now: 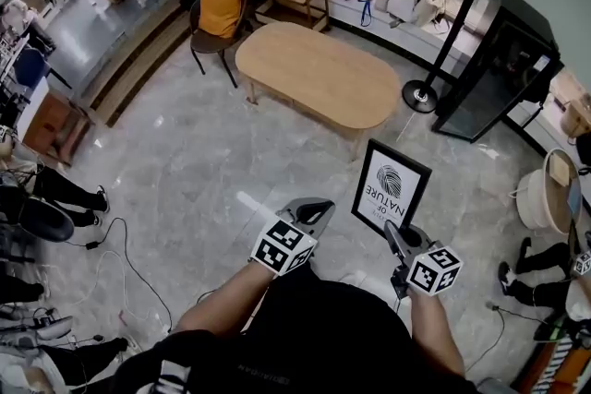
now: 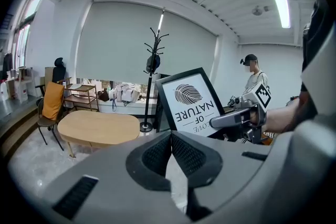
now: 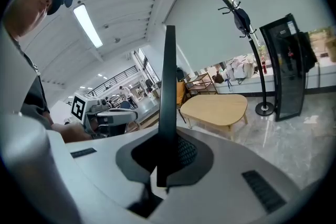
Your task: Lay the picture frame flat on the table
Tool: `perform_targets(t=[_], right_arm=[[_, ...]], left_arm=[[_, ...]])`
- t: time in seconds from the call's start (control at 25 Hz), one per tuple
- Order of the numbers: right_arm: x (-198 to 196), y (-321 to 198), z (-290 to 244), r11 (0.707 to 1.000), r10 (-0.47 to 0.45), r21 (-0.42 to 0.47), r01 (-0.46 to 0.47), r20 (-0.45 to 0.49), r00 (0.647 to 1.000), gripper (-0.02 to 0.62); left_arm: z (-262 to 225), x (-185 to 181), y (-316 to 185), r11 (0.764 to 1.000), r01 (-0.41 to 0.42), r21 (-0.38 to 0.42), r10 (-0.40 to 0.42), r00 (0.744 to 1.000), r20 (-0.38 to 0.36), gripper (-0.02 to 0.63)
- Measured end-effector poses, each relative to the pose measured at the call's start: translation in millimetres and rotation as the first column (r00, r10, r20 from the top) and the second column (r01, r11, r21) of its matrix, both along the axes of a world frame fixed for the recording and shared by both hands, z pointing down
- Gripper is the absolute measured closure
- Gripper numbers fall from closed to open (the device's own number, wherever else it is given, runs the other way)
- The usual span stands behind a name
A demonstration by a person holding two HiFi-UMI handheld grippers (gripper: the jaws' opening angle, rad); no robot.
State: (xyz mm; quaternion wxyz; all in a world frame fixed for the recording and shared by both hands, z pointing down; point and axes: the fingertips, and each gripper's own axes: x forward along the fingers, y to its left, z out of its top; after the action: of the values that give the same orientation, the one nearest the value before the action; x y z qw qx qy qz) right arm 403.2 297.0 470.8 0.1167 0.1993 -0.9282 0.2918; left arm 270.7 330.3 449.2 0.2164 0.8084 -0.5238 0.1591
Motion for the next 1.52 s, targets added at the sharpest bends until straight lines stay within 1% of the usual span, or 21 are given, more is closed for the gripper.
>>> perform_targets(t=[0.2, 0.28, 0.36, 0.48, 0.56, 0.72, 0.8, 0.88, 0.96, 1.16, 1.28, 1.4, 1.52], right_arm=[[-5.2, -14.1, 2.7, 0.999, 0.044, -0.018, -0.044, -0.007, 0.999, 0.587], [-10.0, -19.7, 5.9, 0.997, 0.058, -0.059, -0.057, 0.009, 0.998, 0.586], [-20.4, -22.8, 9.5, 0.994, 0.051, -0.094, -0.049, 0.015, 0.999, 0.587], [-44.4, -28.6, 11.9, 0.992, 0.033, -0.124, -0.032, 0.003, 0.999, 0.586], [-63.7, -34.1, 11.1, 0.99, 0.033, -0.134, -0.034, -0.004, 0.999, 0.586], [-105.4, -43.4, 7.8, 0.992, 0.059, -0.114, -0.062, -0.023, 0.998, 0.586], [-126.9, -48.0, 7.5, 0.991, 0.077, -0.105, -0.079, -0.021, 0.997, 0.586], [-149.2, -51.9, 8.9, 0.991, 0.083, -0.102, -0.085, -0.025, 0.996, 0.586], [-170.6, -52.5, 11.8, 0.991, 0.071, -0.11, -0.075, -0.038, 0.997, 0.586], [-211.4, -55.5, 21.9, 0.989, 0.006, -0.145, -0.017, -0.082, 0.997, 0.586], [-238.6, -72.2, 33.0, 0.985, -0.018, -0.173, 0.001, -0.097, 0.995, 0.586], [-262.8, -97.0, 38.8, 0.981, -0.031, -0.192, 0.015, -0.083, 0.996, 0.586], [-282.4, -132.9, 47.4, 0.976, -0.012, -0.217, -0.001, -0.056, 0.998, 0.586]], left_arm=[[4.6, -13.6, -16.4, 1.0, -0.003, -0.015, 0.003, 1.0, -0.012, 0.601], [8.7, -20.8, -23.3, 1.0, -0.009, -0.024, 0.008, 1.0, -0.018, 0.601], [13.1, -31.1, -29.0, 0.999, -0.013, -0.036, 0.012, 0.999, -0.029, 0.601], [15.1, -51.2, -39.6, 0.999, -0.019, -0.046, 0.016, 0.998, -0.056, 0.601], [13.1, -65.3, -45.5, 0.998, -0.037, -0.045, 0.034, 0.997, -0.07, 0.601], [11.1, -100.0, -51.2, 0.995, -0.091, -0.032, 0.089, 0.994, -0.063, 0.601], [12.6, -124.0, -54.9, 0.995, -0.098, -0.024, 0.097, 0.994, -0.055, 0.601], [14.9, -151.4, -60.3, 0.996, -0.087, -0.02, 0.086, 0.995, -0.05, 0.601], [19.1, -177.6, -65.3, 0.998, -0.059, -0.032, 0.057, 0.997, -0.054, 0.601], [24.2, -219.2, -73.2, 0.998, 0.01, -0.065, -0.019, 0.992, -0.125, 0.601], [35.2, -244.7, -82.3, 0.995, 0.043, -0.091, -0.055, 0.991, -0.125, 0.601], [44.1, -266.6, -96.0, 0.989, 0.078, -0.125, -0.094, 0.987, -0.129, 0.601], [45.2, -282.6, -118.8, 0.988, 0.075, -0.137, -0.091, 0.99, -0.112, 0.601]])
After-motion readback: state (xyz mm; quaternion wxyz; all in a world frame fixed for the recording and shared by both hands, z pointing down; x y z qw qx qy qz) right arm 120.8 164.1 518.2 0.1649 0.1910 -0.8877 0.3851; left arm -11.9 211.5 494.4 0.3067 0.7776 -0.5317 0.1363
